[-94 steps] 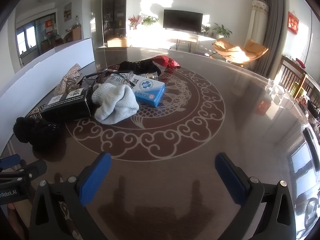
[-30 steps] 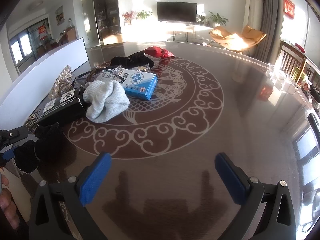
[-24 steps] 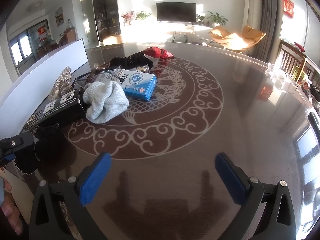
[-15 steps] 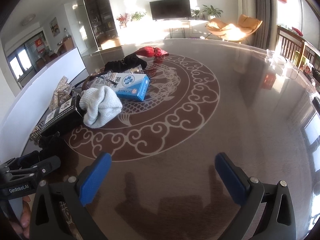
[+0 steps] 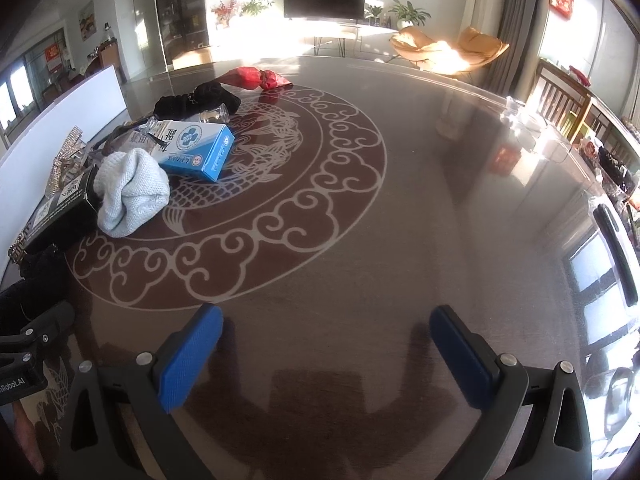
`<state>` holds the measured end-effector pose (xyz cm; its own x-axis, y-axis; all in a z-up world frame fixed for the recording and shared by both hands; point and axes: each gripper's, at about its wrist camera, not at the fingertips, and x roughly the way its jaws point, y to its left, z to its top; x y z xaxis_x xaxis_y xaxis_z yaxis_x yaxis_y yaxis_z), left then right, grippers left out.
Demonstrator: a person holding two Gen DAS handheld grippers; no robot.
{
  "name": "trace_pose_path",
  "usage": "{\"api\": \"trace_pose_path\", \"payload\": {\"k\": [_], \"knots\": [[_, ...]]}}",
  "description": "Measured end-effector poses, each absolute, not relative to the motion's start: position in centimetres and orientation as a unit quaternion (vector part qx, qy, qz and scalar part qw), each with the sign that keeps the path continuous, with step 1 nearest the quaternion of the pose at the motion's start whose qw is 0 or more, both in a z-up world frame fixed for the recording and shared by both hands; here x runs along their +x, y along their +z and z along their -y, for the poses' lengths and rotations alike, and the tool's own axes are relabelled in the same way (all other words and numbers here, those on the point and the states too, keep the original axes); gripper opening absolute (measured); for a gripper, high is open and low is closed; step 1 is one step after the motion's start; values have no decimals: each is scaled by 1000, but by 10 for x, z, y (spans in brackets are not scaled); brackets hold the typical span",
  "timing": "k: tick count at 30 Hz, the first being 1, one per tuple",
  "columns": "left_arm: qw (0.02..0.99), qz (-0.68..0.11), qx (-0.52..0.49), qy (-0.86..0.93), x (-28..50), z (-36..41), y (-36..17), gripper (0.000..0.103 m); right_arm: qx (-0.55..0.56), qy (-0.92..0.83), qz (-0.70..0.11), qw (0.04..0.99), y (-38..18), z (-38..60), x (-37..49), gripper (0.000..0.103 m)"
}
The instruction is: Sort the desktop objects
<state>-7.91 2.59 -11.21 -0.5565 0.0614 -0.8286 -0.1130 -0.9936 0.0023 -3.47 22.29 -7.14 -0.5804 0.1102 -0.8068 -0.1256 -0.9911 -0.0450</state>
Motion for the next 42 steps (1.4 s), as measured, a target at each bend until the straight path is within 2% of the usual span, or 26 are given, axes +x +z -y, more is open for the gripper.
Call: {"api": "trace_pose_path", "payload": {"k": [5, 13, 42], "knots": [[50, -27, -467, 883, -77, -25, -112, 103, -438, 895, 12, 81, -67, -218, -31, 103], [49, -27, -467, 883, -77, -25, -112, 103, -427, 896, 89, 86, -66, -191, -34, 103], [48, -27, -466, 883, -78, -26, -112, 103, -429, 897, 78, 76, -67, -193, -35, 103]]}}
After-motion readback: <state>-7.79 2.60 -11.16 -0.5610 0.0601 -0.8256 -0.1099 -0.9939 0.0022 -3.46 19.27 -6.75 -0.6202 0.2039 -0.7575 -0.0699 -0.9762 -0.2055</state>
